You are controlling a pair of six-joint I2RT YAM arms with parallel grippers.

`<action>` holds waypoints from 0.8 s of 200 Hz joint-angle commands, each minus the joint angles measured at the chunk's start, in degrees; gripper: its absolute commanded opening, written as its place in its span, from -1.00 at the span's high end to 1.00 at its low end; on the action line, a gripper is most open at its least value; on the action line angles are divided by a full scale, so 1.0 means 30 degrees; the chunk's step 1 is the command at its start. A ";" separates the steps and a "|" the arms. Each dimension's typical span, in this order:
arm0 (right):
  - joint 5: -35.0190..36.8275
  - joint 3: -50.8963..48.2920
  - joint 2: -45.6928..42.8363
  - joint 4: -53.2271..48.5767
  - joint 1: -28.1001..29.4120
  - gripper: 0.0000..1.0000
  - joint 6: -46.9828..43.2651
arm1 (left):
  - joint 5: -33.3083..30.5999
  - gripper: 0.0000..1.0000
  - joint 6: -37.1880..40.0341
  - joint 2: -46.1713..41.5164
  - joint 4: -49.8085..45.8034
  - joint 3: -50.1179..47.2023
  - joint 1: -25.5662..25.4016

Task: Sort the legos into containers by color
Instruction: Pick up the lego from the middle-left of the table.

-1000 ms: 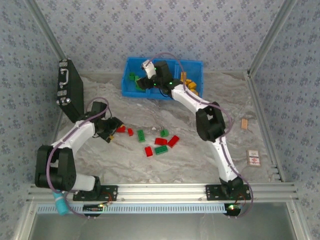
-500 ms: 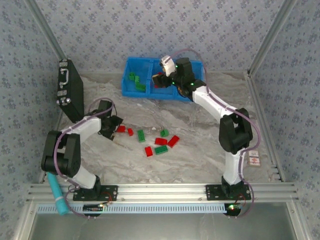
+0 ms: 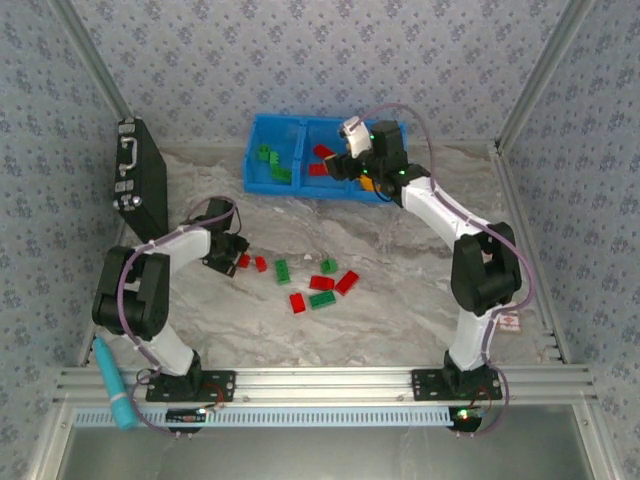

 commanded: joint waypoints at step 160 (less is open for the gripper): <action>0.2616 -0.8711 -0.7676 -0.6579 -0.0190 -0.43 1.1164 | -0.2983 0.47 1.1266 0.5433 -0.5843 1.7044 -0.3400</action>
